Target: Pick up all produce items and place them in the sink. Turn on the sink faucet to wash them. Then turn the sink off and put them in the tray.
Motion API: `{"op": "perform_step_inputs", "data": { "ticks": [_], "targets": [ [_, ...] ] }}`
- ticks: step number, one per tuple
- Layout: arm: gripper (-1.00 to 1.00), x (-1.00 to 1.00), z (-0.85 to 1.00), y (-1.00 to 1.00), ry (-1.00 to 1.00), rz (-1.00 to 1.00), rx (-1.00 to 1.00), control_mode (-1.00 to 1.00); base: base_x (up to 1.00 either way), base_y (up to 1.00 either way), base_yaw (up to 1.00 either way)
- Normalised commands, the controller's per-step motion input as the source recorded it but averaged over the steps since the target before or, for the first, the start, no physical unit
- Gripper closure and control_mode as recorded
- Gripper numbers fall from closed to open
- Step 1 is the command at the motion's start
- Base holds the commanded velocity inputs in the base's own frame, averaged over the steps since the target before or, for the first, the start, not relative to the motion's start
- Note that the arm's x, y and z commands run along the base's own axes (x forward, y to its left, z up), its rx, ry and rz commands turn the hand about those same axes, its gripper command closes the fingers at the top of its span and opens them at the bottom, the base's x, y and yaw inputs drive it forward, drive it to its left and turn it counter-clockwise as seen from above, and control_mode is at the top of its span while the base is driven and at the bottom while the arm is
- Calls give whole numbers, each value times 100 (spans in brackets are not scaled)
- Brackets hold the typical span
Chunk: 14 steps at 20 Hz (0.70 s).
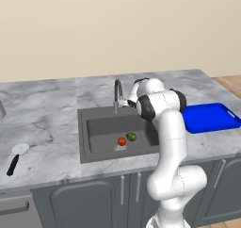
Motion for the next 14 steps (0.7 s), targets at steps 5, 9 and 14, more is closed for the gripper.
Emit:
{"op": "perform_step_inputs", "data": {
  "ticks": [5, 9, 14],
  "targets": [
    [100, 0, -30, -66, 8, -4, 6, -100, 0, 0, 0],
    [100, 0, -32, -67, 8, -4, 6, -100, 0, 0, 0],
    [100, 0, -34, -67, 7, -4, 7, -100, 0, 0, 0]
  ]
}}
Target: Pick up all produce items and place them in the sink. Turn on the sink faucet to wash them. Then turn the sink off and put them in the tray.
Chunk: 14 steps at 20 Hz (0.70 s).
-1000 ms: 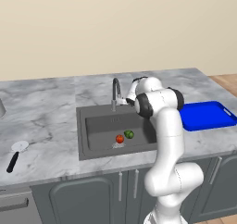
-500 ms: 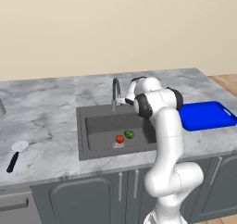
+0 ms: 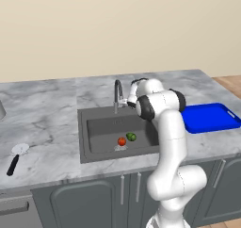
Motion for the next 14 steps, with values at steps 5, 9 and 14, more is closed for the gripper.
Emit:
{"op": "perform_step_inputs", "data": {
  "ticks": [5, 9, 14],
  "targets": [
    [100, 0, -37, -66, 7, -4, 7, -100, 0, 0, 0],
    [100, -1, -38, -65, 7, -4, 7, -100, 0, 0, 0],
    [100, -4, -38, -63, 7, -3, 7, -100, 0, 0, 0]
  ]
}}
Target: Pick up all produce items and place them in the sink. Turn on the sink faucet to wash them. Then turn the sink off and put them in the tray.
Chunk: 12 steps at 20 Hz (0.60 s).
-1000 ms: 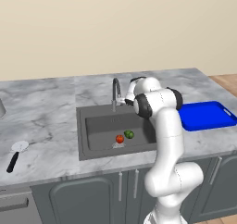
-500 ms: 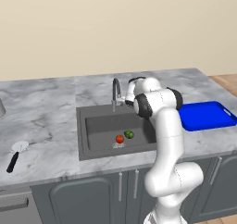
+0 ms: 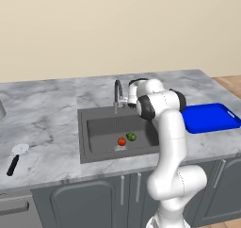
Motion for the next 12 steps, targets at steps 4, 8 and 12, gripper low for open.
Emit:
{"op": "perform_step_inputs", "data": {
  "ticks": [4, 8, 12],
  "targets": [
    [100, -13, -43, -65, 5, -4, 7, -100, 0, 0, 0],
    [100, -19, -45, -67, 5, -7, 9, -100, 0, 0, 0],
    [100, -19, -45, -67, 5, -8, 9, -100, 0, 0, 0]
  ]
}}
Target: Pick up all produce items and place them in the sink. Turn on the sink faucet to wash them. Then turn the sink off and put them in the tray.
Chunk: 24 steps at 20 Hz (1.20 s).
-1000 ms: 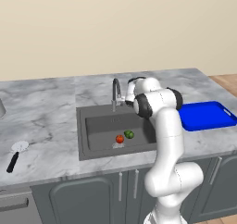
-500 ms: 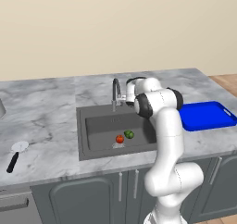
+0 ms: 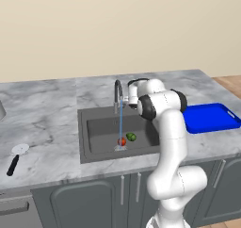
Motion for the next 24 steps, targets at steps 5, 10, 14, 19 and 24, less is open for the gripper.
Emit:
{"op": "perform_step_inputs", "data": {
  "ticks": [5, 10, 14, 19, 24],
  "targets": [
    [100, -17, -42, -65, 5, -7, 9, -100, 0, 0, 0],
    [100, 0, -3, -14, -3, 4, 2, -100, 0, 0, 0],
    [100, 0, 0, 0, -13, 15, 0, -100, 0, 0, 0],
    [100, 0, 0, 8, -7, 19, 0, -100, 0, 0, 0],
    [100, 0, -2, 28, -3, 24, 0, -100, 0, 0, 0]
  ]
}}
